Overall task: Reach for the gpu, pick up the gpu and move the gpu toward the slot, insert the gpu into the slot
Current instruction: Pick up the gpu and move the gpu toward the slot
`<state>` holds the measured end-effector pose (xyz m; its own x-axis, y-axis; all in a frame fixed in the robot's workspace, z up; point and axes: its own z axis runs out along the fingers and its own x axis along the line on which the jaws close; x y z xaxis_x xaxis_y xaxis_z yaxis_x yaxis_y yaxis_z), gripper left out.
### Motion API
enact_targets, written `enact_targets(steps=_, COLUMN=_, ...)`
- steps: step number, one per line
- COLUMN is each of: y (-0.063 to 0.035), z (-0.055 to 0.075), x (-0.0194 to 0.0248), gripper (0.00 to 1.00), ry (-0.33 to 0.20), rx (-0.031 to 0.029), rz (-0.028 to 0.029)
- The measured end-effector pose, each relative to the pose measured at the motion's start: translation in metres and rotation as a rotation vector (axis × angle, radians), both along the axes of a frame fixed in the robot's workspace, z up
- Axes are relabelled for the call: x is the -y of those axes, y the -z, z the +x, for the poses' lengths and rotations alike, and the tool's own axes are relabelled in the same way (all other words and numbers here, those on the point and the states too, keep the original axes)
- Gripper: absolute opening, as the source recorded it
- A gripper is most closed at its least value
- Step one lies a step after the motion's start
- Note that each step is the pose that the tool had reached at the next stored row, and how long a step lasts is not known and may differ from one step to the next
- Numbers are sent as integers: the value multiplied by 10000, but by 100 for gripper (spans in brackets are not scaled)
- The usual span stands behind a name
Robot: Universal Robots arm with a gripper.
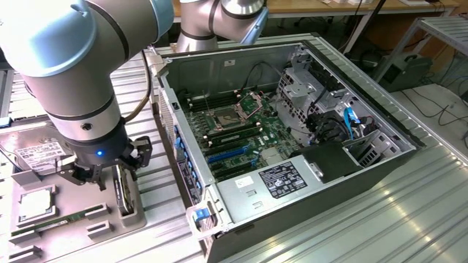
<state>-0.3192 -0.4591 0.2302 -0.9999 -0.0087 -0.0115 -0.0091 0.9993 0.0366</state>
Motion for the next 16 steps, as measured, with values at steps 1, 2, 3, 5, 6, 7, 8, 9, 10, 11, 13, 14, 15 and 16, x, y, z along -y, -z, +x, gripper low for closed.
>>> enact_targets(steps=1, y=0, z=0, x=0, gripper=60, ry=0, rx=0, rz=0)
enact_targets(steps=2, y=0, z=0, x=0, gripper=58, ry=0, rx=0, rz=0)
enact_targets(steps=3, y=0, z=0, x=0, gripper=52, ry=0, rx=0, rz=0)
enact_targets(steps=5, y=0, z=0, x=0, gripper=40, ry=0, rx=1, rz=0)
enact_targets(steps=6, y=0, z=0, x=0, gripper=40, ry=0, rx=1, rz=0)
enact_targets(steps=7, y=0, z=0, x=0, gripper=33, ry=0, rx=1, rz=0)
enact_targets(steps=8, y=0, z=0, x=0, gripper=33, ry=0, rx=0, rz=0)
enact_targets(steps=9, y=0, z=0, x=0, gripper=33, ry=0, rx=1, rz=0)
enact_targets(steps=10, y=0, z=0, x=0, gripper=33, ry=0, rx=0, rz=1)
enact_targets(steps=11, y=0, z=0, x=0, gripper=33, ry=0, rx=0, rz=0)
enact_targets(steps=13, y=0, z=0, x=0, gripper=33, ry=0, rx=1, rz=0)
enact_targets(steps=14, y=0, z=0, x=0, gripper=33, ry=0, rx=1, rz=0)
enact_targets(steps=15, y=0, z=0, x=0, gripper=32, ry=0, rx=1, rz=0)
enact_targets(steps=16, y=0, z=0, x=0, gripper=28, ry=0, rx=1, rz=0)
